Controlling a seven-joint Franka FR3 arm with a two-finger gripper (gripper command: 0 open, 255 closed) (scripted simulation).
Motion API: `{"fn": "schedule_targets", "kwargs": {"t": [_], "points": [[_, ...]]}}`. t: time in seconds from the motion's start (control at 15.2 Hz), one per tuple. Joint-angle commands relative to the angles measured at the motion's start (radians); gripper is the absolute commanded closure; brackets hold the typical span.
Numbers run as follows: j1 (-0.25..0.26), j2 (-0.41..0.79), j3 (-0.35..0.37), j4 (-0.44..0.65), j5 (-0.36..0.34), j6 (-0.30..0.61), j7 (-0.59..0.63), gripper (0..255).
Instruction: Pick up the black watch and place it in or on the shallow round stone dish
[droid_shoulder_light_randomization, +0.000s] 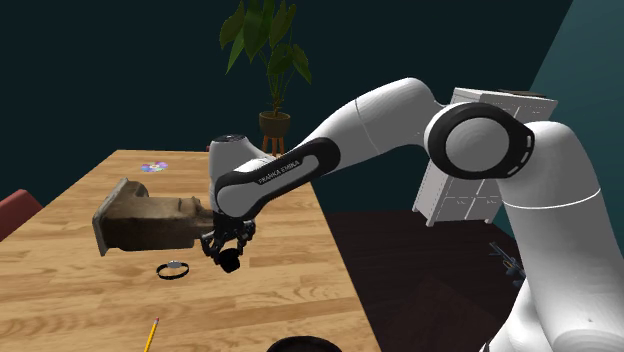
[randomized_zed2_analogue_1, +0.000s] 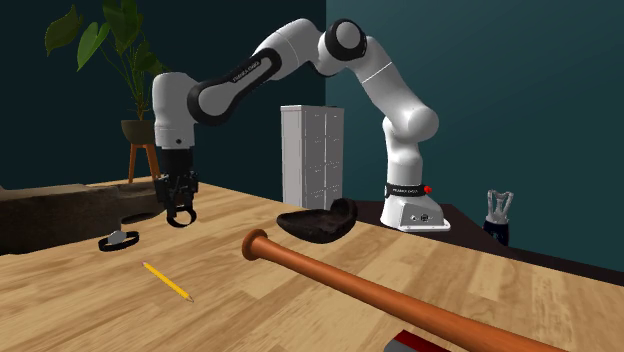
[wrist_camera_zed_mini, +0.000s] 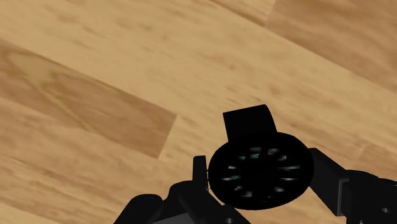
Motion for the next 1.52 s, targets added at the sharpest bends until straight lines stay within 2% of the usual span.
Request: {"fn": "schedule_targets", "kwargs": {"t": [0.0,1.45], "points": [[-0.002,-0.013,0.002,0.000,0.003,-0.013,-0.002,255],[-0.013,-0.139,0.025,0.111,0.040,-0.246,-0.017,255]]}}
